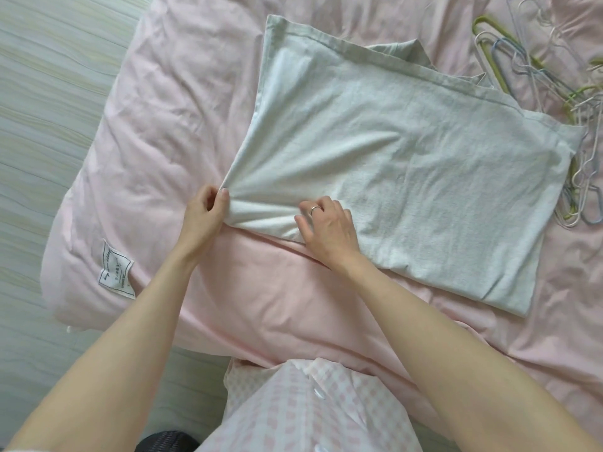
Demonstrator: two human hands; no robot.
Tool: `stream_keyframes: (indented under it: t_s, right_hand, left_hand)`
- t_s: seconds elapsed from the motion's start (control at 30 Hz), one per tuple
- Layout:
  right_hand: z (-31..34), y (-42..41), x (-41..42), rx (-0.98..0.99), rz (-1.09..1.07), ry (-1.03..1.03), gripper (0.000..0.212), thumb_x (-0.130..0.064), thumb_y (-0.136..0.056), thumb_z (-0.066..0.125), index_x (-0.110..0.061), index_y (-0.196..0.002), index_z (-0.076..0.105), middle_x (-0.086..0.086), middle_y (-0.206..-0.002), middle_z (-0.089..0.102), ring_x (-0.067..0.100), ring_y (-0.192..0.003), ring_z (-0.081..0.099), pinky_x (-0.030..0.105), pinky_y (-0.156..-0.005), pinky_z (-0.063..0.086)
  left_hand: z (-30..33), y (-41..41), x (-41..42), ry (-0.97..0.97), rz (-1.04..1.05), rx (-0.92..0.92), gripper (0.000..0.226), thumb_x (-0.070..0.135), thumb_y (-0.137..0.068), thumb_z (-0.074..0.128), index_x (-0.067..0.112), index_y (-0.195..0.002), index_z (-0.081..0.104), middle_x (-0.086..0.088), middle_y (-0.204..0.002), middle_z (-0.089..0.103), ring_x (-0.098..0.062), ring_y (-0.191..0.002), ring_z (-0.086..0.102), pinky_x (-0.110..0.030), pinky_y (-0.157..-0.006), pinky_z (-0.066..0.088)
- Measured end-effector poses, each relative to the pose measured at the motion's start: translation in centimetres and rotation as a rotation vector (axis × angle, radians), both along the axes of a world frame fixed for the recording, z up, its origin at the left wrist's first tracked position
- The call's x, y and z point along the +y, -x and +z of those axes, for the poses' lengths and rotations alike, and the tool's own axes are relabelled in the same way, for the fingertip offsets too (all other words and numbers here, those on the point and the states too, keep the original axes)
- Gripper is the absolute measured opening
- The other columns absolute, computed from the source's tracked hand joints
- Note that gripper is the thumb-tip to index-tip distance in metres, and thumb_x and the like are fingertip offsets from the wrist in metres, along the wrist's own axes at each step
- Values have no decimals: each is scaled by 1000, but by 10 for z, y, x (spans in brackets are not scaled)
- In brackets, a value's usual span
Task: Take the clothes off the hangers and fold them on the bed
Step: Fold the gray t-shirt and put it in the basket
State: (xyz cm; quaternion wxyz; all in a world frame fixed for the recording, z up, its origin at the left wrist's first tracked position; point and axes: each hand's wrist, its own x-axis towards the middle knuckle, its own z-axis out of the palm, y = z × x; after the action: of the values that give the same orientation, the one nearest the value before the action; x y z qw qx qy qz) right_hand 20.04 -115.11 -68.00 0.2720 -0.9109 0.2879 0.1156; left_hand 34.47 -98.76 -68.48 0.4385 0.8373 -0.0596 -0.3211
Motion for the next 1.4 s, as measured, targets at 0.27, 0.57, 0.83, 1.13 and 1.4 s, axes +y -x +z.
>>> stream_keyframes:
  t_s: [0.27, 0.57, 0.83, 1.13, 1.4]
  right_hand:
    - [0, 13, -3, 24, -68, 209, 43, -38, -82, 37, -18, -102, 68, 9, -106, 62, 30, -100, 58, 44, -81, 40]
    - [-2, 21, -26, 195, 25, 83, 57, -46, -97, 34, -29, -149, 20, -1, -160, 3, 15, -147, -4, 49, -115, -7]
    - [1, 67, -45, 314, -103, 20, 57, -45, -99, 28, -33, -150, 6, -4, -159, -6, 12, -146, -10, 48, -117, -4]
    - [0, 124, -60, 432, -225, 61, 55, -45, -99, 27, -30, -150, 12, -5, -159, -3, 13, -146, -6, 44, -118, -4]
    - [-1, 202, -80, 344, -443, 136, 50, -39, -98, 36, -22, -145, 34, 2, -156, 20, 19, -145, 14, 49, -114, 6]
  left_hand:
    - [-5, -10, -22, -240, 106, 4, 17, 30, -90, 51, 14, -95, 55, 4, -85, 56, -17, -85, 50, -33, -80, 40]
    - [-8, -25, -32, -399, -197, -369, 34, 38, -97, 43, 6, -90, 51, -24, -99, 61, -42, -94, 54, -40, -68, 32]
    - [2, 17, -14, -440, -63, -274, 49, 44, -96, 43, 1, -79, 56, -24, -82, 59, -43, -90, 55, -40, -69, 32]
    - [8, 10, -16, -493, 246, -221, 37, 48, -95, 44, 11, -94, 46, -21, -107, 61, -38, -106, 52, -39, -85, 37]
    - [7, 86, -54, -48, 700, 317, 64, 55, -88, 54, -2, -116, 48, -17, -93, 67, -23, -72, 70, -29, -53, 56]
